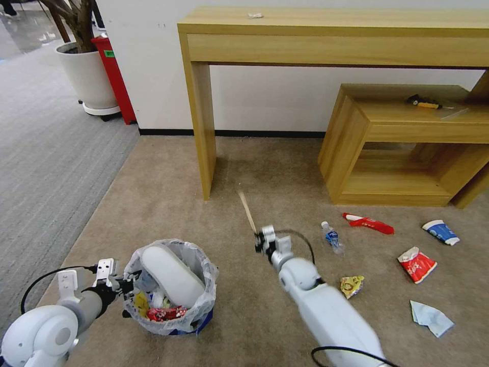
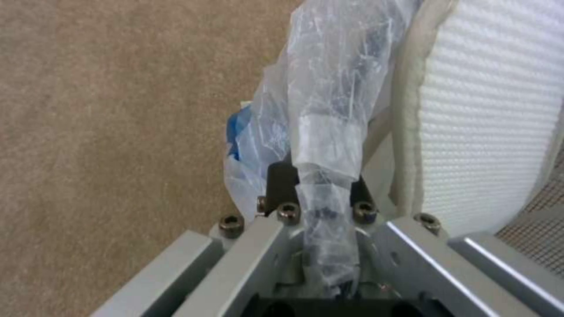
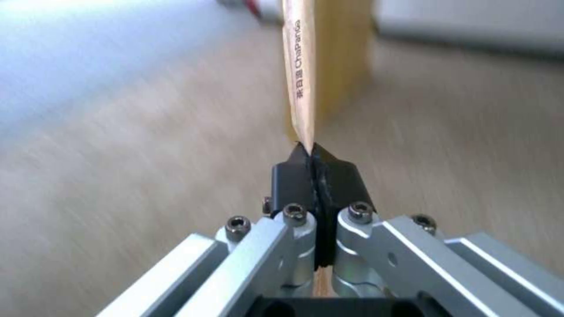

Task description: Pick up the trash bin and place the garbage on the floor into it.

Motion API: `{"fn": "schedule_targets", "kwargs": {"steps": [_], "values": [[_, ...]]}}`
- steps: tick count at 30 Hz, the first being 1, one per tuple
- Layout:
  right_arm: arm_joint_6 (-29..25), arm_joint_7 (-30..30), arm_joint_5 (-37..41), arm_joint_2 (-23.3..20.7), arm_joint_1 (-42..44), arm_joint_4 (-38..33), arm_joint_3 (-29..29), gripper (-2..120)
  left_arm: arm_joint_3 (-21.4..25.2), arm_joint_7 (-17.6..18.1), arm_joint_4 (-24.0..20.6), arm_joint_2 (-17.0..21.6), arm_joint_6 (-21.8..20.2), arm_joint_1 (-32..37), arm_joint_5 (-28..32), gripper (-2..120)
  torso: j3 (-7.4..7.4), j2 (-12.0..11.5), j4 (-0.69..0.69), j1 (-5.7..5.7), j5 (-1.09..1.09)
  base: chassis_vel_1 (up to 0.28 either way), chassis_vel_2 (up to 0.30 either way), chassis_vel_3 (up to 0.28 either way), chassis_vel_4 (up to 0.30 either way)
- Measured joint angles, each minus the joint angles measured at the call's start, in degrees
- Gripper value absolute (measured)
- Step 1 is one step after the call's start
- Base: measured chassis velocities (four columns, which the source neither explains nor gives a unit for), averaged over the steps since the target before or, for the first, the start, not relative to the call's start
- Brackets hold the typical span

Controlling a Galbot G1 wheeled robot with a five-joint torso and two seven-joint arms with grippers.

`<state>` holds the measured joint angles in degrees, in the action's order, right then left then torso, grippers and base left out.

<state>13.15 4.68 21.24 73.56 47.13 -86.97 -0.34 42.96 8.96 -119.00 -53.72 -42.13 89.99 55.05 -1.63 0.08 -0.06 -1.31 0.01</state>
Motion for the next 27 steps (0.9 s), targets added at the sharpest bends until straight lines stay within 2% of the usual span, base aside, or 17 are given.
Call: {"fn": "schedule_targets", "kwargs": {"steps": [5,9,12,19,27], "values": [[-1.20,4.50,3.68,-2.60,-4.72,-9.65,-5.02,0,-2.62,0.41,1.06,1.74,0.00,-1.86,1.57,0,0.00,0.00,0.02,0.00,-0.01,0.000,0.000,0.000,0.000],[-0.58,5.74,5.62,-3.13,-6.48,-13.15,-8.03,0,-4.16,1.08,1.19,2.59,0.00,-2.90,2.44,0,0.00,0.00,0.02,0.00,-0.01,0.000,0.000,0.000,0.000],[0.08,5.84,7.10,-3.88,-7.44,-16.55,-14.15,0,-7.07,2.12,1.29,3.36,0.00,-4.73,3.19,0,0.00,0.00,0.00,0.00,-0.01,0.000,0.000,0.000,0.000],[-0.17,5.85,5.82,-3.54,-4.93,-16.25,-20.18,0,-8.29,2.94,0.94,3.81,0.00,-5.26,3.97,0,0.00,0.00,0.01,0.00,-0.01,0.000,0.000,0.000,0.000],[-0.84,6.07,3.37,-3.56,-0.94,-15.01,-22.05,0,-7.94,2.96,0.96,4.17,0.00,-5.30,4.61,0,0.00,0.00,0.01,0.00,-0.01,0.000,0.000,0.000,0.000]]}}
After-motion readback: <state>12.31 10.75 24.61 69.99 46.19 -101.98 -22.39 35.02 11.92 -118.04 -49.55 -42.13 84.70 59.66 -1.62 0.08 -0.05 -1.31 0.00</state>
